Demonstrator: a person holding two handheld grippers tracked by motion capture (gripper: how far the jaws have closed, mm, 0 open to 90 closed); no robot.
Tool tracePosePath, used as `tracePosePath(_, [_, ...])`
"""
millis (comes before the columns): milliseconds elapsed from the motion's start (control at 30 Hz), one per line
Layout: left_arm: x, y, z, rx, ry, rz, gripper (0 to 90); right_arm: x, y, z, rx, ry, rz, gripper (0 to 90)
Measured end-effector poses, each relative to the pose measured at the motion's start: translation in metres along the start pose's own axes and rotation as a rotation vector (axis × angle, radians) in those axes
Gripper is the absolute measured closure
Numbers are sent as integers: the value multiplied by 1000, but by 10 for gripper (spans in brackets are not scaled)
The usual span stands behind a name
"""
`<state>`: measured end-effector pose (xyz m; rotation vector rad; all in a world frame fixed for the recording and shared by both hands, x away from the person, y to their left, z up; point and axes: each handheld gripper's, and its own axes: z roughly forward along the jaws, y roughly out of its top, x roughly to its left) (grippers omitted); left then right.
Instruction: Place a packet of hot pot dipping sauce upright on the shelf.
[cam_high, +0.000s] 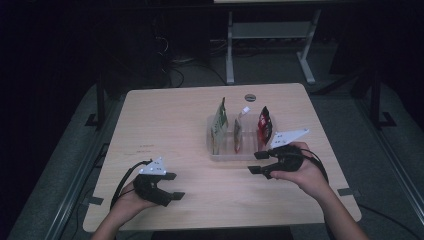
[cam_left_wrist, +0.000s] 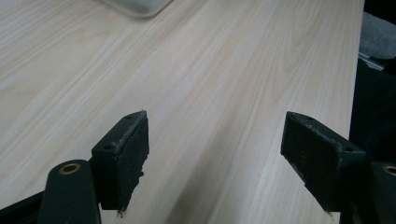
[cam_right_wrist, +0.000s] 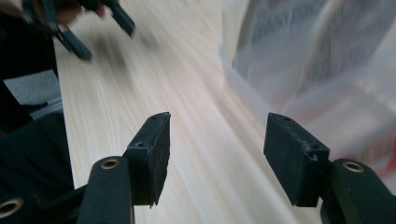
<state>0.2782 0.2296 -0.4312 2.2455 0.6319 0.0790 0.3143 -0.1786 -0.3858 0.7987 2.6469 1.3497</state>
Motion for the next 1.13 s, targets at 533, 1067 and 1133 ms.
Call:
tracePosePath(533, [0,-28,-17,46,66,-21,185,-7,-67,-14,126,-106,41,325])
tracePosePath(1067, [4,-29,-20,42,89,-9,165,-14,-72,-17,117,-127,39,285])
tracePosePath(1133, [5,-28,-20,46,92,-4,164,-14,-71,-17,108,-125,37,276])
